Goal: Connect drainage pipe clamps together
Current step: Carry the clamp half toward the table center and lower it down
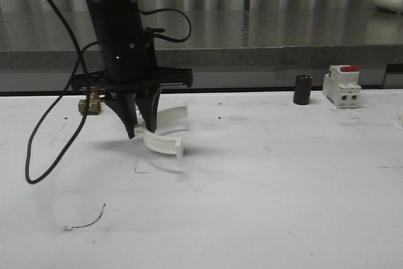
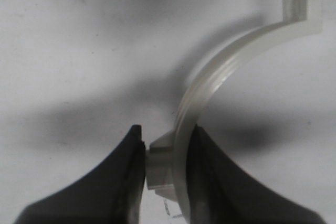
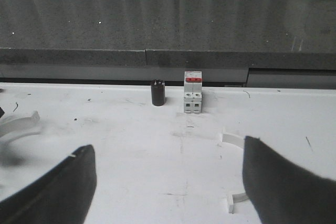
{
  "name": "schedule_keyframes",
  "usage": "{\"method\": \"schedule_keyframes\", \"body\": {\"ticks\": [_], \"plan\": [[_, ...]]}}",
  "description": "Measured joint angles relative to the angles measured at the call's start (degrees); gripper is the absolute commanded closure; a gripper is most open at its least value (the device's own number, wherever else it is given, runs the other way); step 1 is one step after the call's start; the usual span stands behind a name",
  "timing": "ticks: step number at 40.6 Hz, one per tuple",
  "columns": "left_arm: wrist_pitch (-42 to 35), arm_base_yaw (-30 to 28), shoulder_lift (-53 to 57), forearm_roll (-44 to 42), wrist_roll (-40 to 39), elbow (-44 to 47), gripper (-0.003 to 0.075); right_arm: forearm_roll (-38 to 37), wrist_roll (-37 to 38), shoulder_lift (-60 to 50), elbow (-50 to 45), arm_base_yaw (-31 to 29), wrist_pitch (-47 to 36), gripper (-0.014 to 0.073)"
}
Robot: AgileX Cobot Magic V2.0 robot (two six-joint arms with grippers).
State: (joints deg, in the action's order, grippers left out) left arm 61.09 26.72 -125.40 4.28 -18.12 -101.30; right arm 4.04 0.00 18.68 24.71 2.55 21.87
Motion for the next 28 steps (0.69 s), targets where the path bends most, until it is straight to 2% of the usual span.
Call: {"method": "schedule_keyframes", "body": {"ticks": [8, 15, 28], "plan": [[0.0, 0.0, -1.64, -0.09, -0.54, 0.0, 0.0582, 0.0, 0.0, 0.0, 0.0, 0.0, 0.0, 0.0001], [0.0, 0.0, -1.64, -0.09, -0.58, -0.04, 0.0482, 0.0, 0.0, 0.0, 0.0, 0.0, 0.0, 0.0001], [0.84, 0.0, -1.64, -0.09, -0.67, -0.4, 0.0352, 0.0, 0.0, 0.0, 0.0, 0.0, 0.0, 0.0001]]}}
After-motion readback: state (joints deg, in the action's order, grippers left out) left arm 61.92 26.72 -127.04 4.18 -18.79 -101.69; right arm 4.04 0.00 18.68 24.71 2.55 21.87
